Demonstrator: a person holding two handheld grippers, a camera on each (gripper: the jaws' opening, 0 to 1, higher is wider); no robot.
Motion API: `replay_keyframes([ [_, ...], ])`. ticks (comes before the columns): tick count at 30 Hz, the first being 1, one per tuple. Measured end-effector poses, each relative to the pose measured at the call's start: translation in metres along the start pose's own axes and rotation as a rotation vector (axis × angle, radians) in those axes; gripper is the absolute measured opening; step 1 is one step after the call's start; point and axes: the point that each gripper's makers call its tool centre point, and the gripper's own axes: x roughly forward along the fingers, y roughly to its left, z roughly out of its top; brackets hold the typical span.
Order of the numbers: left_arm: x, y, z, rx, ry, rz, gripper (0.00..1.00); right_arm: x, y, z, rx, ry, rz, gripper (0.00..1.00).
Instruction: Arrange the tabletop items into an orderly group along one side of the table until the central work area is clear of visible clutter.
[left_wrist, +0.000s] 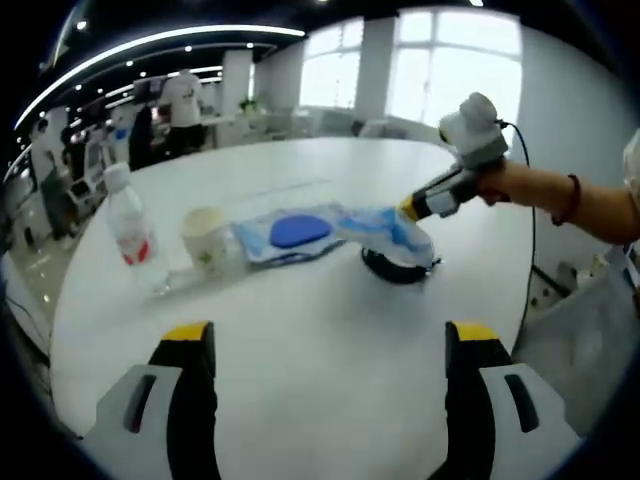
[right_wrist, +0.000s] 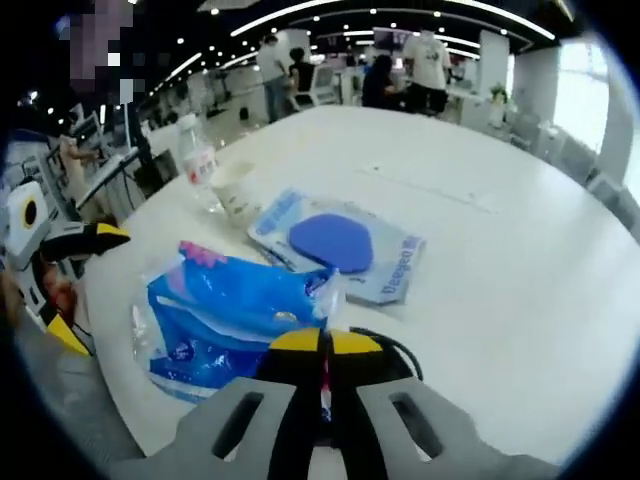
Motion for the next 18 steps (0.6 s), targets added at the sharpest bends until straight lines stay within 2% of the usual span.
replay_keyframes([
  [9, 0.001, -0.004, -0.002, 0.002, 0.006, -0.013, 0.92, -0.010, -0.043, 0.003, 0.063, -0.016, -0.091, 0.01],
  [11, 0.001, -0.004, -0.002, 0.001, 0.006, -0.016, 0.92, -0.014, -0.057, 0.002, 0.111, -0.023, -0.118, 0.01],
  [18, 0.001, -0.005, -0.004, 0.000, 0.013, -0.019, 0.92, -0.023, -0.088, -0.001, 0.187, -0.038, -0.168, 0.01],
])
